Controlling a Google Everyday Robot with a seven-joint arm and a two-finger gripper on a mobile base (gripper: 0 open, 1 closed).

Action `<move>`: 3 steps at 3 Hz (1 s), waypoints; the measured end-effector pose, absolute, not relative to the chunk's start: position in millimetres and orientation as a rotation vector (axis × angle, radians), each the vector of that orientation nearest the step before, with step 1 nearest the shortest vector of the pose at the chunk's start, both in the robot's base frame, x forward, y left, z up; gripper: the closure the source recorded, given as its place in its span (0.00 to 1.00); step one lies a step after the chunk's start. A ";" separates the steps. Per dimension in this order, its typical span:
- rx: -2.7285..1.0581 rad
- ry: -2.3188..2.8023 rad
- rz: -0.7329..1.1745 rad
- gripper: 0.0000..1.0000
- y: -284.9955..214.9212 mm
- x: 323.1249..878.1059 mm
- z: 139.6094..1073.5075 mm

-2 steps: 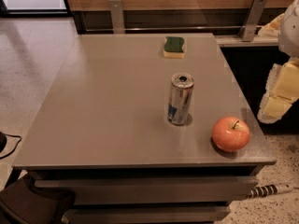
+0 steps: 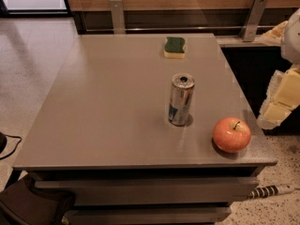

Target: Move apple near sponge

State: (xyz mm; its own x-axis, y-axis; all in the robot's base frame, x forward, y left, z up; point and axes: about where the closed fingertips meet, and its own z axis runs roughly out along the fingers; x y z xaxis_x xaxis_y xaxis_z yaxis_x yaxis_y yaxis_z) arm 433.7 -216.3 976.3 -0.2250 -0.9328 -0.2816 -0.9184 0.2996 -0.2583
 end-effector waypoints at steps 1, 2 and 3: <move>-1.520 2.115 0.148 0.00 -223.9 421.0 940.7; -1.410 2.025 0.251 0.00 -231.1 411.2 915.6; -1.259 1.882 0.390 0.00 -231.0 397.6 882.3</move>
Offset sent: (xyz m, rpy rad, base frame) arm -0.0360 -0.0122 -0.0781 0.6399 -0.1406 -0.0272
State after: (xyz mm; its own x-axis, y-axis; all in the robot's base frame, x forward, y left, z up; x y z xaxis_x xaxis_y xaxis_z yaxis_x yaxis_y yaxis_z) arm 397.6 -231.0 882.3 -0.1649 -0.6203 -0.7668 -0.8740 0.4522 -0.1779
